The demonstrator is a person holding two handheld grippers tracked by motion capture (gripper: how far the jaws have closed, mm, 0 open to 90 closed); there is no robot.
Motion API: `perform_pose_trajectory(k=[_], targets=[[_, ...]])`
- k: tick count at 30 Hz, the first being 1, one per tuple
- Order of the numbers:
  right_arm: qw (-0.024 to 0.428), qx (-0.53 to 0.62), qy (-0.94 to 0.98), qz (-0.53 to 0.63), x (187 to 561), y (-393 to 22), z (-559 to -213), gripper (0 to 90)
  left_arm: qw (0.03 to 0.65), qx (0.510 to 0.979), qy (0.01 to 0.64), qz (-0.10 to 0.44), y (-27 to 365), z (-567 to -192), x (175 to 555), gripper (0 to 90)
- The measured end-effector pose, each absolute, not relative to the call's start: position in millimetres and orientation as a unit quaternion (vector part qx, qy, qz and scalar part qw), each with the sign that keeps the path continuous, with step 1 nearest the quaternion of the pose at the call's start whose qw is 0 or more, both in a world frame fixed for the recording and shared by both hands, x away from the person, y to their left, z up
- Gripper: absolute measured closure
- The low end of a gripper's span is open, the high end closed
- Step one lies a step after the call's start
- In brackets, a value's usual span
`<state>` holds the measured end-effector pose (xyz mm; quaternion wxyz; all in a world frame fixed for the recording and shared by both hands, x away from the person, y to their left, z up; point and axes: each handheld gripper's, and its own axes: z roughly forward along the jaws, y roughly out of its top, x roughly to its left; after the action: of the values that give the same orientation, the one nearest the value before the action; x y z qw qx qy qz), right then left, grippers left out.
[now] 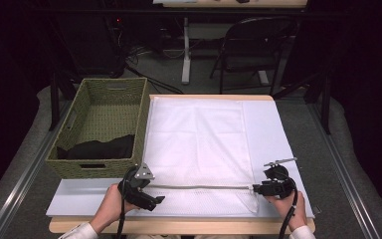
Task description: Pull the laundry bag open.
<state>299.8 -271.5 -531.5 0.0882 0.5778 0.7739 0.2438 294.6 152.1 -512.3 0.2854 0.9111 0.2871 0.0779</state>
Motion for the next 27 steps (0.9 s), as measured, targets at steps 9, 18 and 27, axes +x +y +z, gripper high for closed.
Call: perform_pose_trajectory(k=[9,18,27], targets=[[0.077,0.575,0.781,0.23,308,-260,-534,55.3,0.282,0.911,0.288,0.079,151,-514,294,14.2],[0.099,0.571,0.789,0.204,309,-252,-535,58.3,0.28,0.913,0.288,0.074,150,-518,295,14.7],[0.107,0.565,0.789,0.216,305,-247,-536,72.0,0.278,0.912,0.292,0.073,151,-520,295,15.1]])
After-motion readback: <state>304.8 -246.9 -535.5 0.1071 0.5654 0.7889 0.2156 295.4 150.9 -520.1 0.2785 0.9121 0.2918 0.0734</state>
